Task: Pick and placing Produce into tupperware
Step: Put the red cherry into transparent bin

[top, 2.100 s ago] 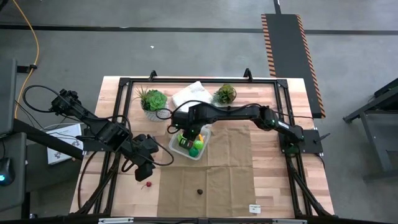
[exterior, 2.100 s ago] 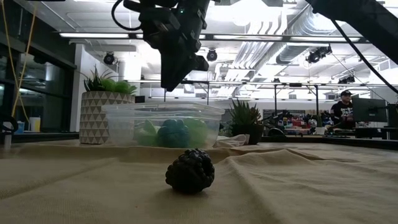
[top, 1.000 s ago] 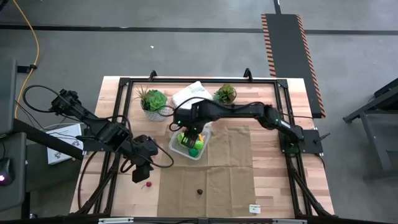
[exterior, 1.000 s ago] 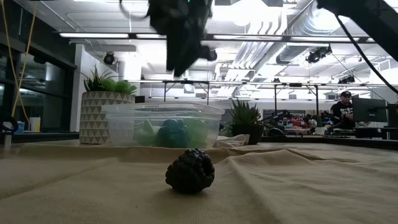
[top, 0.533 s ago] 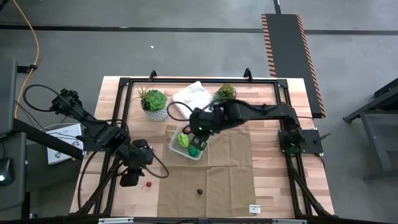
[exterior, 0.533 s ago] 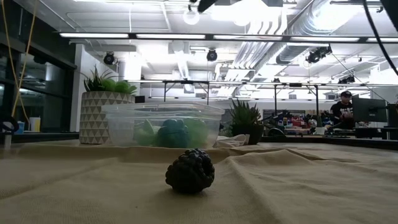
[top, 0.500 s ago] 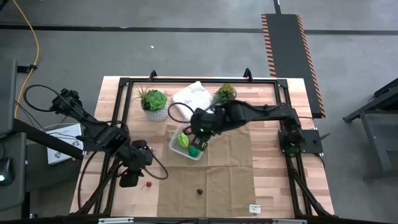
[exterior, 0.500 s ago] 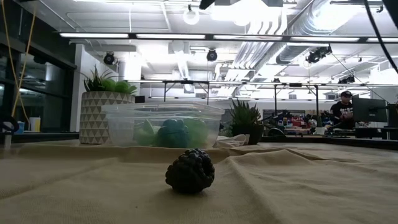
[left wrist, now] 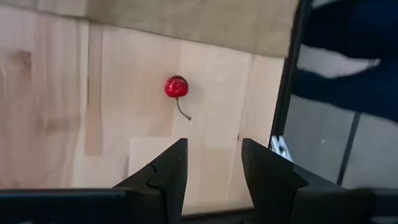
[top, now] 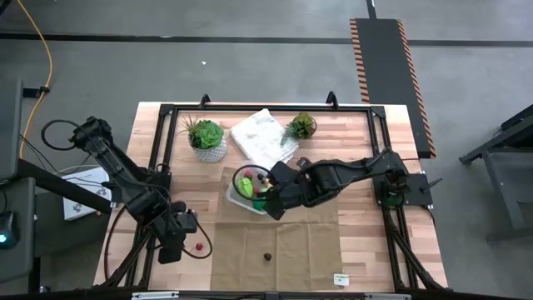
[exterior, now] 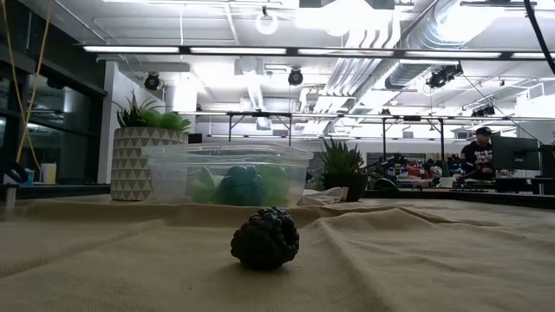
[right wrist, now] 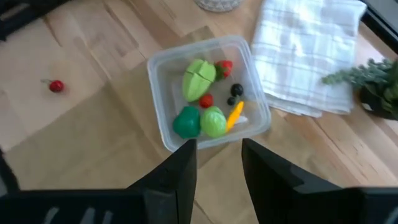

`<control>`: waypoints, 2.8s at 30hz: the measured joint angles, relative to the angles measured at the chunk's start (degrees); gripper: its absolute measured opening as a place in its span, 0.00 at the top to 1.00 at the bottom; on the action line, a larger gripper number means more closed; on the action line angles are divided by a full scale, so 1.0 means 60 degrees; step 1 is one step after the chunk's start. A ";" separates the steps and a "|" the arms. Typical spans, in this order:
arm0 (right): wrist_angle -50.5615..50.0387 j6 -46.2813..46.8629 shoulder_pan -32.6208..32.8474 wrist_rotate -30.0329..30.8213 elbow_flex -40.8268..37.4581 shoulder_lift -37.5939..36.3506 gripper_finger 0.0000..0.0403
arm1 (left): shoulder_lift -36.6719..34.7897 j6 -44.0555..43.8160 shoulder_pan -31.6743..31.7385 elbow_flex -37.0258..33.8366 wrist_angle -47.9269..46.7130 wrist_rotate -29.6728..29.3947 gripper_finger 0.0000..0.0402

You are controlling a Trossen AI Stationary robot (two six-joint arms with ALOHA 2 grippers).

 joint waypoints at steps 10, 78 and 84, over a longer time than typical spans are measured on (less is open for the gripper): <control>-0.0825 -0.0134 0.0336 0.0023 0.0001 -0.0004 0.71 | 0.0001 -0.1799 -0.0067 -0.1199 0.1956 -0.0926 0.65; -0.0823 -0.0949 0.1493 0.0201 0.0002 -0.0018 0.71 | 0.2575 0.1055 -0.0632 -0.1288 0.2746 -0.1913 0.65; -0.0823 -0.0957 0.1417 0.0239 0.0001 -0.0018 0.71 | 0.2575 0.1128 -0.0632 -0.1288 0.2749 -0.2037 0.65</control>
